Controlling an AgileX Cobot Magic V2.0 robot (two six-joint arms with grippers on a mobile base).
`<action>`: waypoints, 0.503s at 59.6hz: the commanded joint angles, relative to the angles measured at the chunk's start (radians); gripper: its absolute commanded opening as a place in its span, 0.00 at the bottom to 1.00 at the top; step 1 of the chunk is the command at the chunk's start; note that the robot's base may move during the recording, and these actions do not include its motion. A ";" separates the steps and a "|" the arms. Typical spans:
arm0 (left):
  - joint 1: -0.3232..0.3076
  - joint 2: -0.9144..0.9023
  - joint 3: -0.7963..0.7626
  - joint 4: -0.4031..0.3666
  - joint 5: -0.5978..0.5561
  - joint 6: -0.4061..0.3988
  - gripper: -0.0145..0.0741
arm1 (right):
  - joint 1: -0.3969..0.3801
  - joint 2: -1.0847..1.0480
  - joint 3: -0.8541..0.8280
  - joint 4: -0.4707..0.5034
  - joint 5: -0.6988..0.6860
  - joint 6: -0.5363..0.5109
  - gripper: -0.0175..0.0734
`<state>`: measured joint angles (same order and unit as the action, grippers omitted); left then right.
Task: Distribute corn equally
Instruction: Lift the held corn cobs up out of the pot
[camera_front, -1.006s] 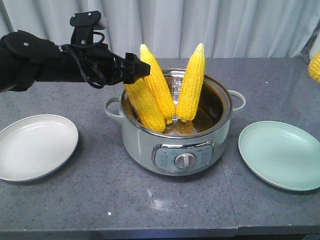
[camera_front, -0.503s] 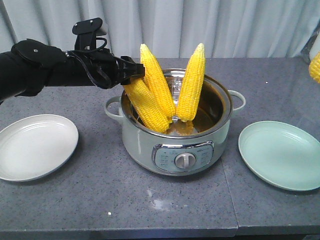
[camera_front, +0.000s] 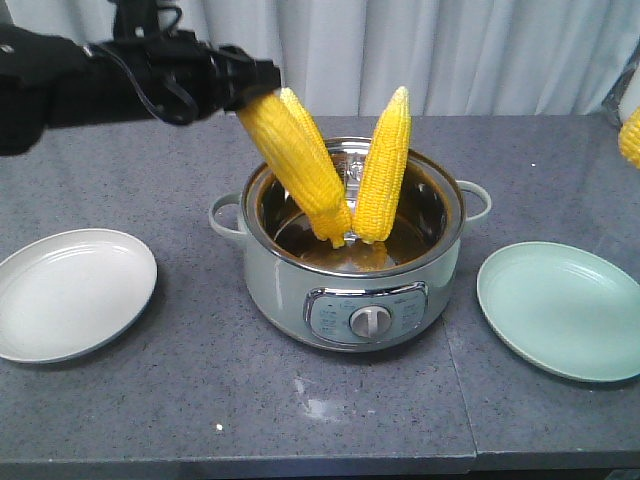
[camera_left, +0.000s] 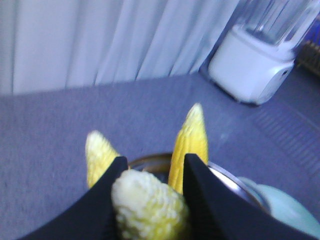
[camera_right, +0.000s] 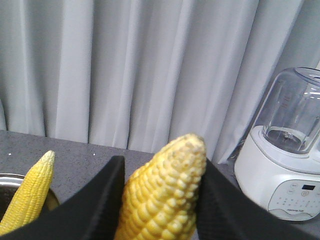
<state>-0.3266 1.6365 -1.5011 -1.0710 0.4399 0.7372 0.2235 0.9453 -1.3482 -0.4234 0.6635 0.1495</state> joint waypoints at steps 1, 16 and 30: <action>0.008 -0.134 -0.083 0.000 -0.022 0.006 0.15 | -0.004 -0.009 -0.031 -0.021 -0.065 -0.001 0.19; 0.135 -0.374 -0.112 0.296 0.077 -0.142 0.15 | -0.004 0.014 -0.053 -0.021 0.072 0.031 0.19; 0.269 -0.387 -0.096 0.901 0.433 -0.602 0.15 | -0.004 0.142 -0.131 -0.026 0.140 0.032 0.19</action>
<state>-0.0840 1.2456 -1.5842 -0.3499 0.8076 0.2928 0.2235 1.0451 -1.4264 -0.4232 0.8416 0.1796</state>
